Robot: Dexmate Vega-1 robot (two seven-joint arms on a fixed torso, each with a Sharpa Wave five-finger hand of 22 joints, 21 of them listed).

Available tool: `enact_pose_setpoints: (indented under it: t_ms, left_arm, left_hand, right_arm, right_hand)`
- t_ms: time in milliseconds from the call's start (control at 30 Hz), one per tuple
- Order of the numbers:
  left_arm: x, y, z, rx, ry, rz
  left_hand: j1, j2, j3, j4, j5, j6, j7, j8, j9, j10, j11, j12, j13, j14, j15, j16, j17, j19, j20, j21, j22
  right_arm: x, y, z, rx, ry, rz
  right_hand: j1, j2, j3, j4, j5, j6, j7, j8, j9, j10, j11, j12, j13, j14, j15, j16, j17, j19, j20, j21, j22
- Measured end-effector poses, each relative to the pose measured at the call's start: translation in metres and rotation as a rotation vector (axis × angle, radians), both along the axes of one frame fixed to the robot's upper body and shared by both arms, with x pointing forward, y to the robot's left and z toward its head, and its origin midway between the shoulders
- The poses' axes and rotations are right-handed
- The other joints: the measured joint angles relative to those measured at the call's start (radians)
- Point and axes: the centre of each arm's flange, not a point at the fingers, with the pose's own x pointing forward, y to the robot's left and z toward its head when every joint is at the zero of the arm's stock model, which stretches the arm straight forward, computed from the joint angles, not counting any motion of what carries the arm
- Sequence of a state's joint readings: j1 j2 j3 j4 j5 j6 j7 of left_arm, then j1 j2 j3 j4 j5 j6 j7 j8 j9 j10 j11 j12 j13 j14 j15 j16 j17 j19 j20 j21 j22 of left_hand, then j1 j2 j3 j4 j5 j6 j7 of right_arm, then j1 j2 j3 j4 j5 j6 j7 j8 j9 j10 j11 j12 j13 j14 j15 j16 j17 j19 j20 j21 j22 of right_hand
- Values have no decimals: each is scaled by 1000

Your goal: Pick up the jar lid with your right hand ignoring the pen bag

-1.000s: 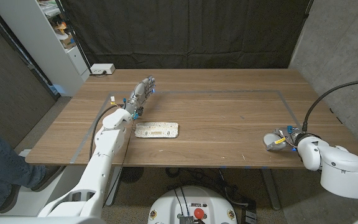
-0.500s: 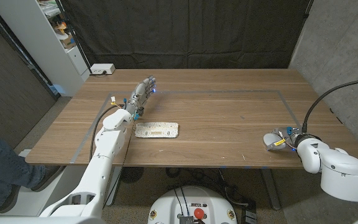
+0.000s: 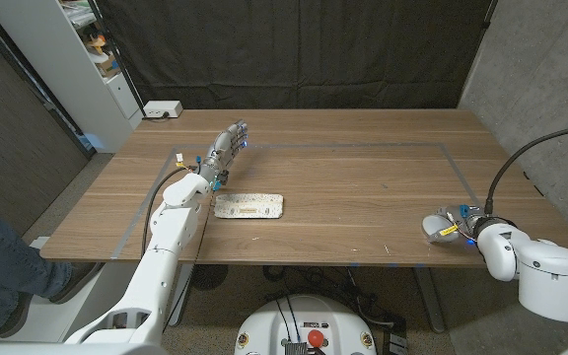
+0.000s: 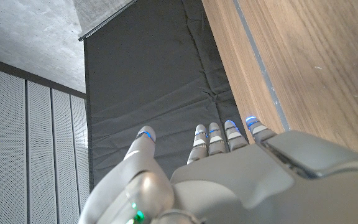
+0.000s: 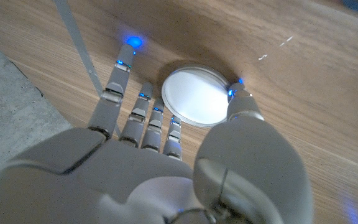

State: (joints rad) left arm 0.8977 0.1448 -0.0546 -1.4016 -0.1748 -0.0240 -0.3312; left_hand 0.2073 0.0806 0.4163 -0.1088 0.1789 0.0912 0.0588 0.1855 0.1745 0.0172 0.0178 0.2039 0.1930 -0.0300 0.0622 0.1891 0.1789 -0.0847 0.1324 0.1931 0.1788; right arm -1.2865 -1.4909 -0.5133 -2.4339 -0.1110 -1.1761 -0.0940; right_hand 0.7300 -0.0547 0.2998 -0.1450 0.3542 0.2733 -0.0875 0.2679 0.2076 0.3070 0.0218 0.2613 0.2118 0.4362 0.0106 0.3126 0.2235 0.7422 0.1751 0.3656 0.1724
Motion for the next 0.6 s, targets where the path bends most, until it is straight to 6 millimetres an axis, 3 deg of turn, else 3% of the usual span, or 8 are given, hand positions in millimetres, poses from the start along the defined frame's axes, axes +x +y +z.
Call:
enact_pose_setpoints:
  t_ms: [600]
  left_arm:
    - [1, 1, 2, 7, -4, -4]
  left_hand:
    - [0, 0, 0, 0, 0, 0, 0, 0, 0, 0, 0, 0, 0, 0, 0, 0, 0, 0, 0, 0, 0]
  right_arm:
    - [-9, 4, 12, -5, -38, -3]
  right_hand:
    - [19, 2, 0, 0, -7, 4, -4, -3, 0, -4, -4, -6, 0, 0, 0, 6, 2, 9, 2, -8, 0]
